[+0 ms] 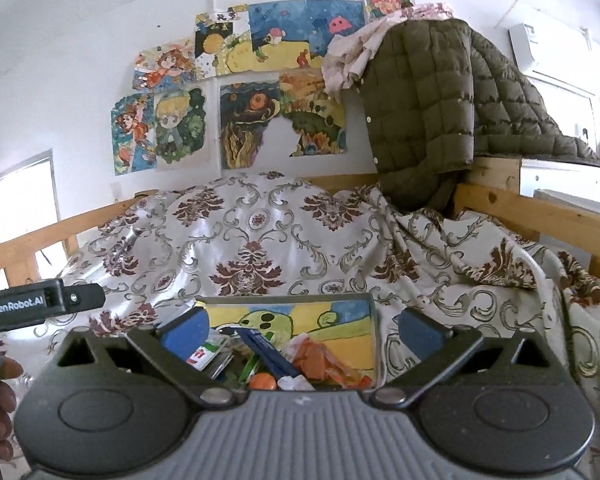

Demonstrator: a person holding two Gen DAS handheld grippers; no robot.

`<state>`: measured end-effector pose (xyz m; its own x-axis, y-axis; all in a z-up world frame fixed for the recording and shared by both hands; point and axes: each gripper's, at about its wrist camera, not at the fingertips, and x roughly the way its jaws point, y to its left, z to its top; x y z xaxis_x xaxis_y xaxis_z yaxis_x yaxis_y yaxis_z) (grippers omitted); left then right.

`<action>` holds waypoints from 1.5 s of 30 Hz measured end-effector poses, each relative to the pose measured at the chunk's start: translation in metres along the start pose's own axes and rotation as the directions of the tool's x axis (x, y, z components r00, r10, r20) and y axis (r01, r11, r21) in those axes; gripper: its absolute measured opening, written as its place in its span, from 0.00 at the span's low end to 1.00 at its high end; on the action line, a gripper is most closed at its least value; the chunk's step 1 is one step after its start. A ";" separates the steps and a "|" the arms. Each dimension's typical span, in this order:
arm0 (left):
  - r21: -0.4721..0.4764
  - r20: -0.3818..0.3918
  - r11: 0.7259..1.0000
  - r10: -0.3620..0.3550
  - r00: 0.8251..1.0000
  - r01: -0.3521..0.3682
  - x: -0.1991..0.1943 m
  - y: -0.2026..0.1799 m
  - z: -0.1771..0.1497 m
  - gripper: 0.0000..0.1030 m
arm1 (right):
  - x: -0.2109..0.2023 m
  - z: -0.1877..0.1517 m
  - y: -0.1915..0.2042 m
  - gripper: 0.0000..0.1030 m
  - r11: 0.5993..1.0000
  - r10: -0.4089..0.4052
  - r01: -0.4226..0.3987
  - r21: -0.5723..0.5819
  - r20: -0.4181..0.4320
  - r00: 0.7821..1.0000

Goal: Organize snacks
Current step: 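Open both tools over the tray, releasing the silver packet and orange ball, then withdraw both open tools from the tray back toward the remaining snacks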

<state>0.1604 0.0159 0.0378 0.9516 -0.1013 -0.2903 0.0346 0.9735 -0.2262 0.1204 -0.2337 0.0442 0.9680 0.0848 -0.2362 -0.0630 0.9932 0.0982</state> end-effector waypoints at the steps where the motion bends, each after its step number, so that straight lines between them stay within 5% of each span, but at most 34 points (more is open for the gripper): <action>1: 0.004 -0.001 1.000 0.003 1.000 -0.003 -0.005 0.000 -0.002 0.99 | -0.006 -0.001 0.002 1.00 1.000 -0.001 0.001 -0.003 0.002 1.000; 21: 0.111 -0.079 0.993 0.050 0.996 -0.041 -0.078 0.009 -0.039 0.99 | -0.069 -0.037 0.013 1.00 0.999 -0.011 0.017 0.046 -0.120 0.993; 36: 0.222 -0.169 0.974 0.079 0.983 -0.040 -0.101 0.003 -0.062 0.99 | -0.092 -0.063 0.018 1.00 0.994 -0.045 0.068 0.085 -0.242 0.969; 45: 0.208 -0.193 0.976 0.102 0.976 -0.061 -0.101 0.009 -0.062 0.99 | -0.089 -0.068 0.020 1.00 0.994 -0.069 0.091 0.061 -0.292 0.954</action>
<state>0.0459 0.0216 0.0073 0.8734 -0.0388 -0.4855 0.0392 0.9992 -0.0094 0.0164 -0.2159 0.0018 0.8566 0.0358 -0.5147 0.0401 0.9900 0.1356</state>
